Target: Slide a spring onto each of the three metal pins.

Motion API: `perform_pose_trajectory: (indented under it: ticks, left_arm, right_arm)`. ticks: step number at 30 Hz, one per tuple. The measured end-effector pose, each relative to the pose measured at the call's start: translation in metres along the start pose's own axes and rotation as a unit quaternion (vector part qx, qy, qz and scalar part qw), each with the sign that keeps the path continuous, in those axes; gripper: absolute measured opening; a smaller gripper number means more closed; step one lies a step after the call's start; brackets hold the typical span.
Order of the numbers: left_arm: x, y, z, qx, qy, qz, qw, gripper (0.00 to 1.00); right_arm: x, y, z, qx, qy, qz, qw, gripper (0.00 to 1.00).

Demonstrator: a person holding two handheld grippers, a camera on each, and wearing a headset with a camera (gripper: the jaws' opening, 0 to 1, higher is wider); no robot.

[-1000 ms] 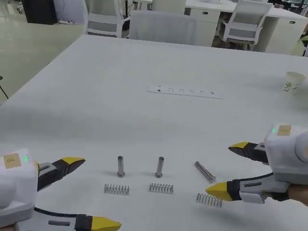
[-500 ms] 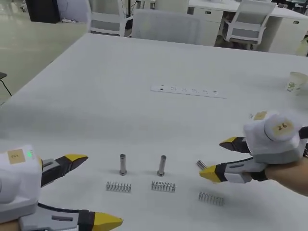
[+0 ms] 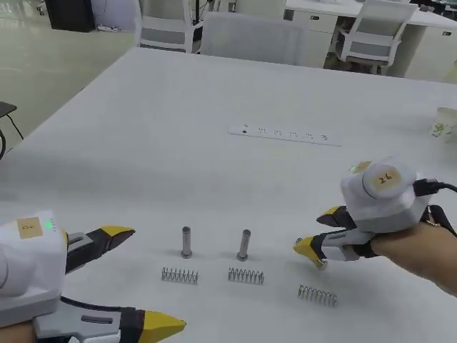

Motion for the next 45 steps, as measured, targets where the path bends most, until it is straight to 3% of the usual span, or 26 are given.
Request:
perform_pose_trajectory:
  ticks: [9,18,30,45]
  left_arm:
    - [0.000,0.000,0.000,0.000,-0.001,0.001,1.0000,0.92]
    - [0.000,0.001,0.000,0.000,-0.002,0.003,1.0000,0.92]
    - [0.000,0.001,-0.001,-0.004,-0.002,0.000,1.0000,0.92]
    - [0.000,0.000,-0.001,-0.007,-0.002,0.001,1.0000,0.92]
  right_arm:
    - [-0.001,0.001,-0.011,0.007,0.028,-0.017,0.9994,0.24]
    - [-0.002,-0.001,-0.017,0.004,0.043,-0.036,0.9984,0.17]
    - [-0.004,0.000,-0.023,0.009,0.067,-0.061,0.9959,0.14]
    - [-0.005,0.000,-0.028,0.009,0.080,-0.066,0.9946,0.10]
Point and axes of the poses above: the centre of the closed fingertips' face, and the gripper's own axes: z roughly backward along the fingers, y roughly to its left, x roughly out of its top, the point moved 8 cm from there along z, roughly backward along the fingers, and after that the axes turned 7 degrees about z, right-handed, at the moved point
